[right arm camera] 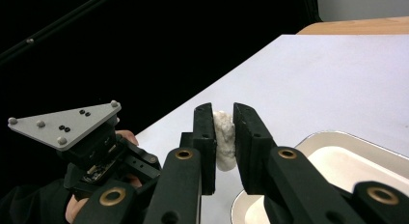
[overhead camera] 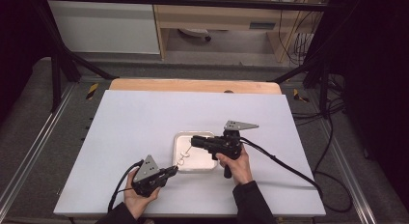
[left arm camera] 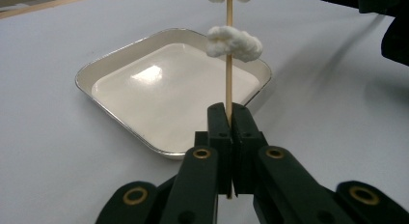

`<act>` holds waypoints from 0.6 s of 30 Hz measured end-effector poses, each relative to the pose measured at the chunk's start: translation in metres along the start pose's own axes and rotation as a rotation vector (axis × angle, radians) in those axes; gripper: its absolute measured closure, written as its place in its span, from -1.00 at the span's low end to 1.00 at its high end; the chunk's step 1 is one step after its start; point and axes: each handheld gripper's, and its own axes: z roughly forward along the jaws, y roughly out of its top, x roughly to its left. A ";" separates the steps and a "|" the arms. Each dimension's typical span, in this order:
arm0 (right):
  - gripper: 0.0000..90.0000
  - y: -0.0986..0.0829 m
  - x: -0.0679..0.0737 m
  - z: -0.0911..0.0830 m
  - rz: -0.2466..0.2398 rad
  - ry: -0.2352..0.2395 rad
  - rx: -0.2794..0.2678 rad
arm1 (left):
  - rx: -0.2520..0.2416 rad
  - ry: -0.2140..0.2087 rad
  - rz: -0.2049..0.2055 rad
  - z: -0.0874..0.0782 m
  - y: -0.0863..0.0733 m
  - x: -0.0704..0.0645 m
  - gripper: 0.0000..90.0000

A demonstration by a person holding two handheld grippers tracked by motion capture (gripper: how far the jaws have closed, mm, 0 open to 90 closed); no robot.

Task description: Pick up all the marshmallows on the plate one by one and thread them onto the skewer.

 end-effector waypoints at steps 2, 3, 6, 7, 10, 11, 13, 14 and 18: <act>0.79 0.000 0.000 0.000 0.000 0.001 0.003 | 0.001 0.001 0.001 0.000 0.000 0.000 0.97; 0.79 -0.001 0.000 0.000 -0.001 0.002 0.003 | 0.002 0.000 0.001 0.000 0.000 0.000 0.97; 0.79 -0.001 0.000 0.001 -0.003 0.004 0.004 | 0.004 -0.001 0.002 0.001 0.000 0.000 0.97; 0.79 -0.002 0.000 0.001 -0.002 0.004 0.005 | 0.004 -0.001 0.003 0.001 0.000 0.000 0.97; 0.79 -0.003 0.001 0.001 -0.002 0.004 0.006 | 0.007 0.000 0.004 0.001 0.000 0.000 0.97; 0.79 -0.003 0.001 0.002 -0.002 0.004 0.006 | 0.008 0.000 0.004 0.001 0.000 0.000 0.97; 0.80 -0.004 0.001 0.002 -0.004 0.004 0.007 | 0.010 0.000 0.004 0.001 0.000 0.000 0.97; 0.80 -0.004 0.001 0.002 -0.003 0.005 0.007 | 0.010 0.000 0.004 0.001 0.000 0.000 0.97; 0.80 -0.005 0.001 0.003 -0.005 0.007 0.005 | 0.012 0.001 0.004 0.001 0.000 -0.001 0.97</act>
